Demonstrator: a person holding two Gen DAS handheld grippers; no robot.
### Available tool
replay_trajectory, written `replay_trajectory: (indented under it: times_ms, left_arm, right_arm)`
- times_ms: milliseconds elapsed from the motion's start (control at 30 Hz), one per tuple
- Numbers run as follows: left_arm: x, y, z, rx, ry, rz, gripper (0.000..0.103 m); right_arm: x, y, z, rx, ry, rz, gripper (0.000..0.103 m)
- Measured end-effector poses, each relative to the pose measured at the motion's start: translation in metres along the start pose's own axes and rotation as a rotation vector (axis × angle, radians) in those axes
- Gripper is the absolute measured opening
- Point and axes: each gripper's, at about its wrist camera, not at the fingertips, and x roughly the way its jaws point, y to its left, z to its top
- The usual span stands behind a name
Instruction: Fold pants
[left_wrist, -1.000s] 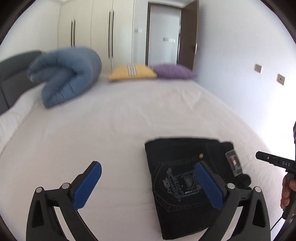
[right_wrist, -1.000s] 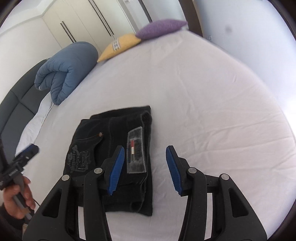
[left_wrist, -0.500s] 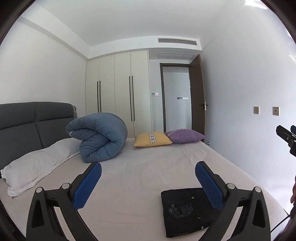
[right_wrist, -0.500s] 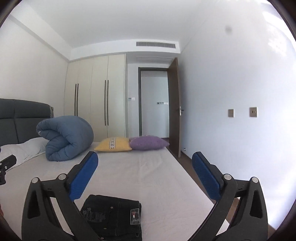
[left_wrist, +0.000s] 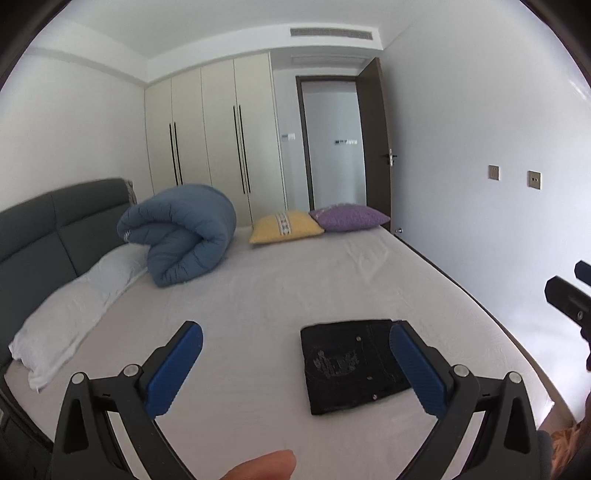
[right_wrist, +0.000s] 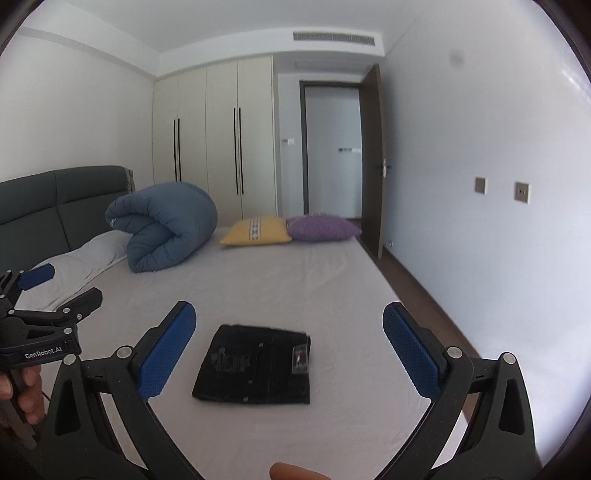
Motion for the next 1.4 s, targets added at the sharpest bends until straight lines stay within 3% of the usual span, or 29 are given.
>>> replay_trajectory:
  times_ms: [200,367,500,733,1400]
  left_arm:
    - [0.026,-0.005,-0.036,-0.063,0.178,-0.029,0.103]
    - [0.031,-0.004,-0.048,-0.076,0.217,-0.011,0.103]
    - [0.038,0.000,-0.053,-0.095,0.251,-0.014,0.103]
    - [0.046,0.005,-0.060,-0.102,0.277,-0.004,0.103]
    - [0.062,0.018,-0.075,-0.142,0.330,0.000,0.103]
  right_arm:
    - [0.017,0.009,-0.026,0.040,0.122,0.003,0.103]
    - [0.053,-0.011,-0.034,0.181,0.232,0.026,0.103]
    - [0.077,-0.023,-0.043,0.203,0.290,-0.018,0.103]
    - [0.104,-0.018,-0.050,0.162,0.325,-0.039,0.103]
    - [0.128,0.016,-0.051,0.071,0.360,0.000,0.103]
